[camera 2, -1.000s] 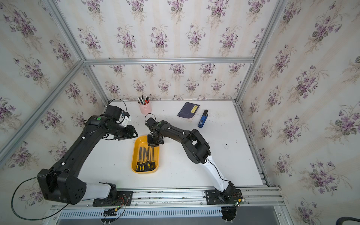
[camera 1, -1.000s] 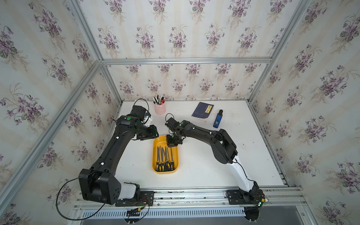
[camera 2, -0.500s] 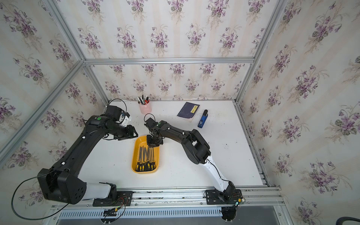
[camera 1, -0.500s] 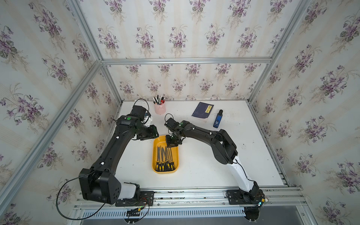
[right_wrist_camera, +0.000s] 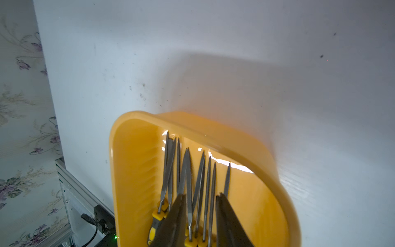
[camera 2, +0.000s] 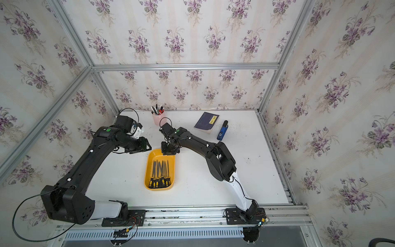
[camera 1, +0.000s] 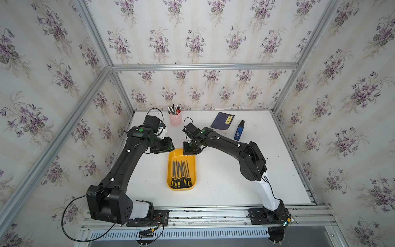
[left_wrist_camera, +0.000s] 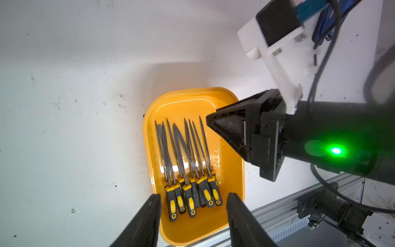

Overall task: Put the file tool into the storage box
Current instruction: Reset both arms

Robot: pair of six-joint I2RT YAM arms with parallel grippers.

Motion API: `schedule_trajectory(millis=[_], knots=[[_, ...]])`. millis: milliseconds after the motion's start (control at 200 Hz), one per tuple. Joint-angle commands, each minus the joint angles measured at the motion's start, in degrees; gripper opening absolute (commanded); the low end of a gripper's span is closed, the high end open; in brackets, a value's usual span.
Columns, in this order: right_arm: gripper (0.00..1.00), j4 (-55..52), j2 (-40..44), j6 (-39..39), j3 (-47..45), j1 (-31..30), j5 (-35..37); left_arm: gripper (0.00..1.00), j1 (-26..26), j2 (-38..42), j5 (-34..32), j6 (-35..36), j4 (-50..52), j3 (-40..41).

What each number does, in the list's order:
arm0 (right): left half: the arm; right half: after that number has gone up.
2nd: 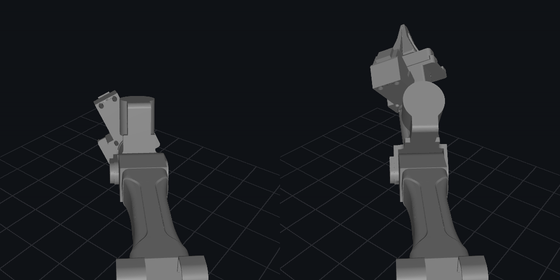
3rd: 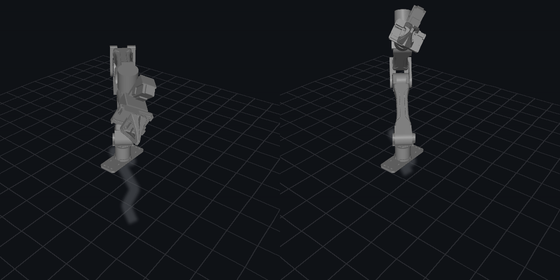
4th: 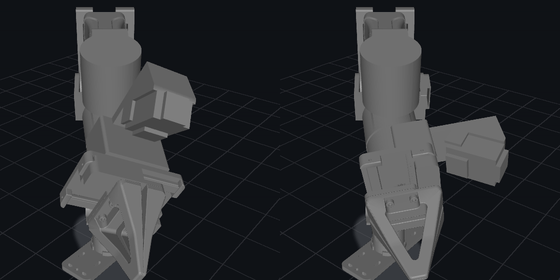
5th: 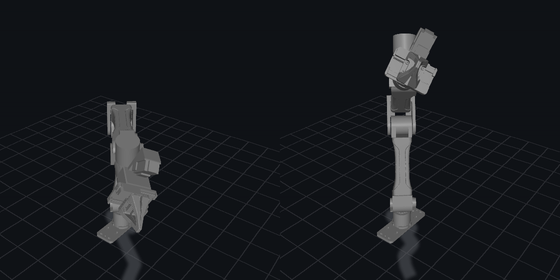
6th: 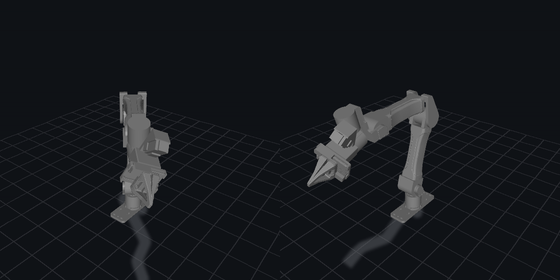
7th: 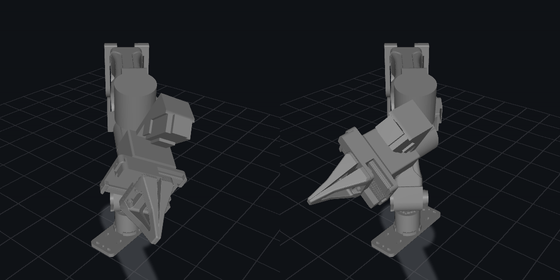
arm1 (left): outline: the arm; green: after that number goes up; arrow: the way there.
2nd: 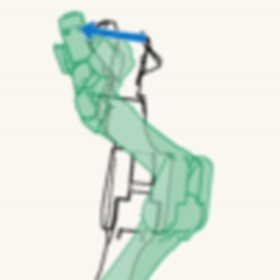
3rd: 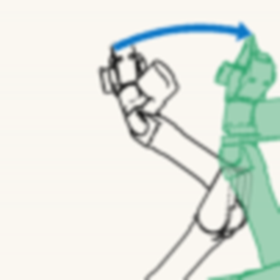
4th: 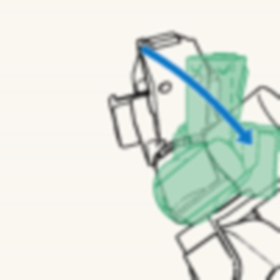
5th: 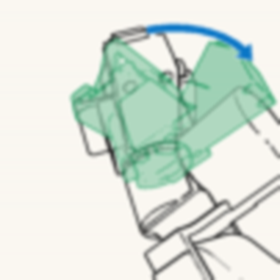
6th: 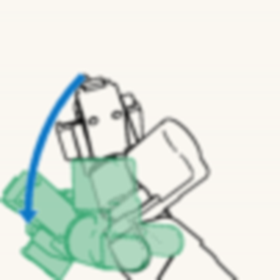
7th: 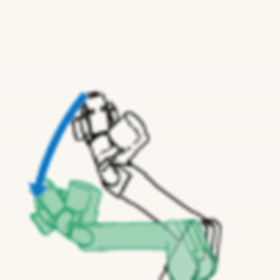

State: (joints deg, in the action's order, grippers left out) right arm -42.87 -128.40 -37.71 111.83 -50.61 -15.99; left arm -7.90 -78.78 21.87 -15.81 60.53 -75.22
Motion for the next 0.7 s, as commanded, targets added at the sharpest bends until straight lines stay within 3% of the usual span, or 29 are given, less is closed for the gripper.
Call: schedule_trajectory(millis=[0,230,305,345,385,420,445,485,555,644,694], knots=[[0.32,0.8,1.8,0.1,1.2,-0.1,0.4,0.54,0.0,1.5,2.9,-0.6,-1.2,-0.8],[0.36,5.0,13.6,1.9,-1.7,1.2,5.9,0.55,0.0,4.9,9.6,-4.3,-5.4,-5.7],[0.47,5.4,20.5,4.2,-5.7,2.7,13.2,0.54,0.0,6.2,9.4,-7.5,-9.2,-6.2],[0.53,5.7,25.2,5.7,-8.9,3.8,17.8,0.59,-0.1,7.6,7.3,-9.7,-12.1,-5.9],[0.63,6.6,30.3,7.4,-13.0,5.3,22.7,0.64,-0.1,9.5,3.6,-11.1,-15.2,-5.4],[0.72,7.8,35.0,8.7,-17.3,7.0,26.4,0.88,-0.1,11.2,-0.7,-11.7,-16.9,-5.3],[0.80,8.7,38.4,9.8,-20.5,8.5,28.9,0.99,0.0,12.3,-5.4,-11.6,-18.0,-5.2],[0.99,10.4,44.0,10.7,-25.8,11.3,32.6,1.00,0.0,14.0,-11.1,-10.8,-19.8,-4.5],[1.00,15.9,53.8,13.9,-36.1,17.4,34.7,1.00,0.3,16.2,-22.8,-8.8,-21.2,-3.3],[1.00,23.5,64.9,15.1,-48.6,26.1,42.8,1.00,1.2,19.0,-38.0,-5.6,-22.5,0.1],[1.00,30.3,70.5,17.1,-56.3,29.5,46.2,1.00,2.7,21.5,-42.1,-3.1,-27.1,5.9]])
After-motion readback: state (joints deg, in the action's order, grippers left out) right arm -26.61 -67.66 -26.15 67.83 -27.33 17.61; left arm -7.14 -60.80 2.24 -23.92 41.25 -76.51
